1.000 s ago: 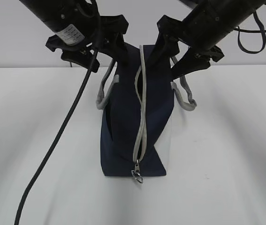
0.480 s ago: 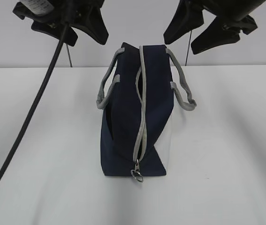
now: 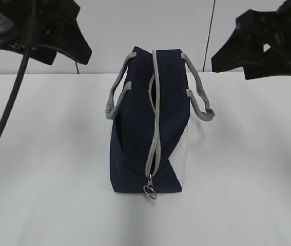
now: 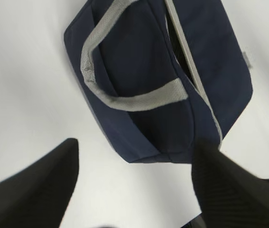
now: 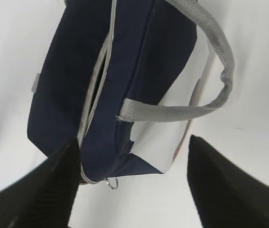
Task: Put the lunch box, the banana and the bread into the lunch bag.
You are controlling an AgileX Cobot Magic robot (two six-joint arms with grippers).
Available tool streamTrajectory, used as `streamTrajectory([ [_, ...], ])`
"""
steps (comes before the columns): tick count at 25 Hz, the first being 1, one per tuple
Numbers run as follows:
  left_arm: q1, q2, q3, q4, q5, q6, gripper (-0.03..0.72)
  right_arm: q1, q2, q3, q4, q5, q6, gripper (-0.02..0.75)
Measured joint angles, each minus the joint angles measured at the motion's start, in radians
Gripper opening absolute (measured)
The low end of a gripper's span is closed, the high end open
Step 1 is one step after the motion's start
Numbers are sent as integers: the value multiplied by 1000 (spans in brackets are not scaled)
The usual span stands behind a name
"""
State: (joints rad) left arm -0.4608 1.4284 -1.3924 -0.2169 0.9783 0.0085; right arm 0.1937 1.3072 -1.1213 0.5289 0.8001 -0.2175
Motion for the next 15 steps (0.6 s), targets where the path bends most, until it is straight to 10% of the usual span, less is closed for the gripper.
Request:
streamTrajectory([
  [10,0,-163,212,3,-43,0,498,0,-135,290,42,-120,-166,536],
  [15,0,-244,309,24,-96,0,498,0,-136,455,319,-135,-531,536],
])
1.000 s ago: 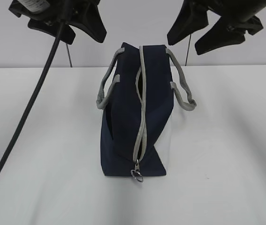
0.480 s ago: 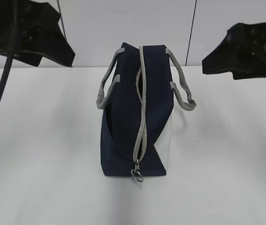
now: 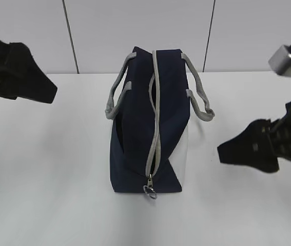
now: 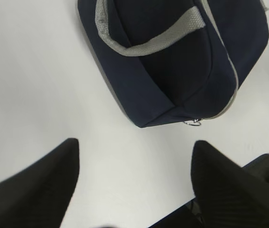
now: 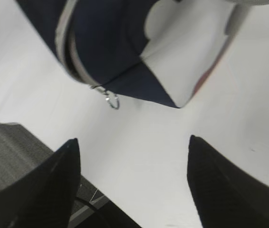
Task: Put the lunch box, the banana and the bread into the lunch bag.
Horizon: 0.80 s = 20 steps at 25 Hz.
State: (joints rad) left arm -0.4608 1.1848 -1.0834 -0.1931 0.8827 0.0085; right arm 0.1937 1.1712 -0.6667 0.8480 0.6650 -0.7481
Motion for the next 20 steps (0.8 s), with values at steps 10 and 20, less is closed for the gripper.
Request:
streamTrajectory([
  [10,0,-98,129,17,-76,0,498,0,0,234,622,56,-915,536],
  [20,0,-100,130,38,-94,0,498,0,0,236,730,39,-1130,536],
])
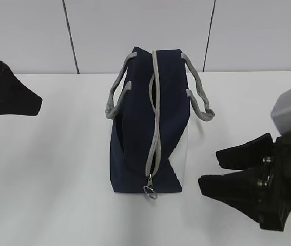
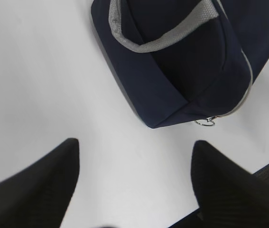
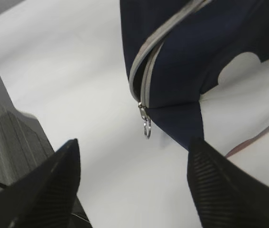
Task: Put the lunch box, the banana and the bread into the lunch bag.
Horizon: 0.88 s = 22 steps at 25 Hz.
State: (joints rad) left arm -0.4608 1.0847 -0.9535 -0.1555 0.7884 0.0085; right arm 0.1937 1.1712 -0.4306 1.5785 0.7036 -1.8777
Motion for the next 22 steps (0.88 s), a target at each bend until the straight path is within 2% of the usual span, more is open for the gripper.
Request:
streamTrajectory([
  [4,0,0,0,0,-1,0,496,0,29,0,13,0,-83,536],
  [9,0,0,0,0,-3,0,450,0,165,0,192,57,-104,536],
  [22,0,0,0,0,21,0,427,0,524,-4,228,265,-467,536],
])
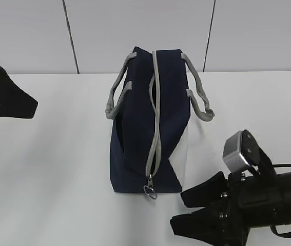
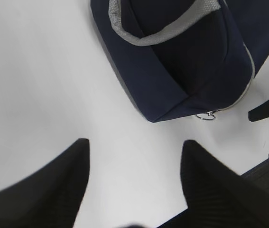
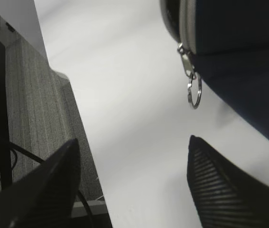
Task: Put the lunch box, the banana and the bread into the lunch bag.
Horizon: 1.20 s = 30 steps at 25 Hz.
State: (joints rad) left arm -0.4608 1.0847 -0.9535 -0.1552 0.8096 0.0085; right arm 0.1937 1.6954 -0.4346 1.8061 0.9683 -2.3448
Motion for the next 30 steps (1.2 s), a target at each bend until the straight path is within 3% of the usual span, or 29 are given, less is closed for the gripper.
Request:
streamTrajectory([
  [8,0,0,0,1,32,0,427,0,196,-57,10,92,-90,433],
  [30,0,0,0,2,50,0,424,25,246,-183,15,60,-114,409],
])
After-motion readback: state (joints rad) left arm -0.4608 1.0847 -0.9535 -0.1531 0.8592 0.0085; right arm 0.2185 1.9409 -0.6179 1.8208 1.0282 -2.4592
